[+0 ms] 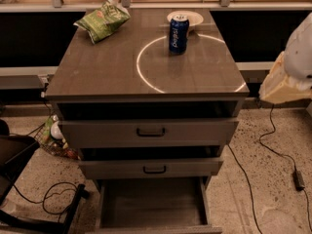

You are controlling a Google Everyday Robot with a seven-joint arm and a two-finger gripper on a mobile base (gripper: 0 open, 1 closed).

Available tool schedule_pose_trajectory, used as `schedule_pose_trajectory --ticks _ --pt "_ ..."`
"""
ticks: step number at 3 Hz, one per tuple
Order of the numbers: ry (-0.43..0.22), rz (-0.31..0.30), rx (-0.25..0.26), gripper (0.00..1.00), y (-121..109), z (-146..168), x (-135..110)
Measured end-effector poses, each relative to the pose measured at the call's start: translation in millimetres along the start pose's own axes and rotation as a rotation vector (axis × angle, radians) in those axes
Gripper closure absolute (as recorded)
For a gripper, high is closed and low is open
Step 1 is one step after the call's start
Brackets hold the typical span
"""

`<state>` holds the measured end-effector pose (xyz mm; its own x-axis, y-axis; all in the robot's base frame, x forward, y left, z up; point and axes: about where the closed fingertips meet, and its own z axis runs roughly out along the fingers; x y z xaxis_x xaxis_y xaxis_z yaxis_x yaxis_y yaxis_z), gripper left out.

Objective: Close bottom drawer

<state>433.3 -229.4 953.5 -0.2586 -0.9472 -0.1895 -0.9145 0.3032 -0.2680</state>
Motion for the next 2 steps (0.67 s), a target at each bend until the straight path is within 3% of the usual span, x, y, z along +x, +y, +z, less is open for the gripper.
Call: schedule_pose_trajectory --ticks 1,2 --pt "0.045 0.03 -0.038 1.0 18.2 43.0 27.9" --pt "0.119 0.001 -0.026 1.0 40.4 90.1 41.1"
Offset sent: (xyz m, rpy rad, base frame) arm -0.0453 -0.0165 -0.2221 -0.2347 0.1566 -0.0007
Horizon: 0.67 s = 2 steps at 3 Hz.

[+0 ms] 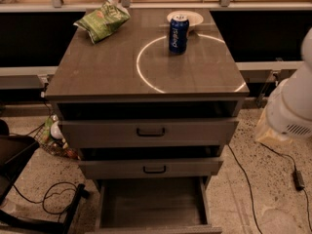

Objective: Close bottom drawer

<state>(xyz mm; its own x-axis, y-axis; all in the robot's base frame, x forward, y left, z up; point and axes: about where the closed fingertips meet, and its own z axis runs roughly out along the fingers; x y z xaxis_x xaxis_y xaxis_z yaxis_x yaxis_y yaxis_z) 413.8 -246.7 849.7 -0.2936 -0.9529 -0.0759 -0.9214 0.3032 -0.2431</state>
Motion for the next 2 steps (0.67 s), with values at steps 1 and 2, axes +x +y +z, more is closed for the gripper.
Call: schedule_pose_trajectory --ticks 1,2 --pt "0.056 -0.055 0.026 1.0 23.4 55.9 -2.4" --pt "0.123 -0.105 0.012 1.0 62.5 125.2 6.0"
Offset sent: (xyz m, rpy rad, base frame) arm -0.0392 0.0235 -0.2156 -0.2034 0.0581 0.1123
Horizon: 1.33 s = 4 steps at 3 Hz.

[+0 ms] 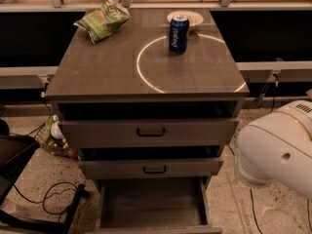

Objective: Close bottom drawer

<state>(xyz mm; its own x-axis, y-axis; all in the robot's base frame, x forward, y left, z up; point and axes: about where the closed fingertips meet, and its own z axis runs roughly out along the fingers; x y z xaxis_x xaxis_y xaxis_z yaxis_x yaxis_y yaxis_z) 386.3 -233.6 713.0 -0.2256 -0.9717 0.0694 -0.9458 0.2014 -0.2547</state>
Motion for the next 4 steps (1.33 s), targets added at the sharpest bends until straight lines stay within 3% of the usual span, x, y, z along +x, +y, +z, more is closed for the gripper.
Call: schedule_pose_trajectory --ticks 1,2,3,4 --pt "0.0 0.0 0.001 1.0 -0.3 -0.3 -0.2" --pt "-0.002 0.047 -0.025 1.0 7.3 28.9 -6.8" --pt "0.021 0.122 -0.117 1.0 27.9 101.6 -2.5" --pt "0.035 0.15 -0.205 1.0 52.7 178.3 10.8"
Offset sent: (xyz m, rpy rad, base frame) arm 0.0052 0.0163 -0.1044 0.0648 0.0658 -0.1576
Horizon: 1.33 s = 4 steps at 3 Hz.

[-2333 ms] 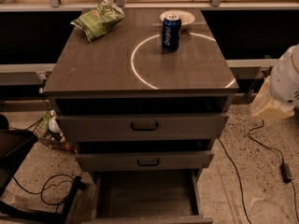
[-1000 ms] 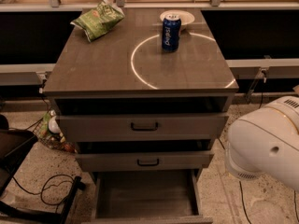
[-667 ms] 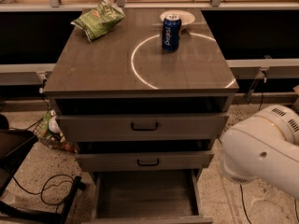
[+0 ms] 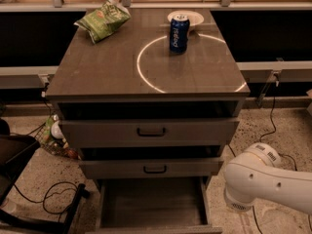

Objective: Close bottom drawer

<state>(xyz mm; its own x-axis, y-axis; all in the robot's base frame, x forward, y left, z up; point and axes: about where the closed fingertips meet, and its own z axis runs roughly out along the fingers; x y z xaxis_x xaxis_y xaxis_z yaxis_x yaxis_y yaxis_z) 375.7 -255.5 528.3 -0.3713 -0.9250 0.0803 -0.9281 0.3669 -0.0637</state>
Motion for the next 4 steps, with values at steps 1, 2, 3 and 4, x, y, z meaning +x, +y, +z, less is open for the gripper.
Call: schedule_pose_trajectory --ticks 1,2,3,4 --pt "-0.014 0.001 -0.06 1.0 9.5 62.0 6.6" --pt "-0.057 -0.026 -0.089 1.0 26.4 104.7 2.9" --pt "-0.142 -0.109 -0.123 1.0 53.1 136.9 -20.0" --pt "-0.133 -0.107 -0.116 1.0 54.4 139.2 -23.0"
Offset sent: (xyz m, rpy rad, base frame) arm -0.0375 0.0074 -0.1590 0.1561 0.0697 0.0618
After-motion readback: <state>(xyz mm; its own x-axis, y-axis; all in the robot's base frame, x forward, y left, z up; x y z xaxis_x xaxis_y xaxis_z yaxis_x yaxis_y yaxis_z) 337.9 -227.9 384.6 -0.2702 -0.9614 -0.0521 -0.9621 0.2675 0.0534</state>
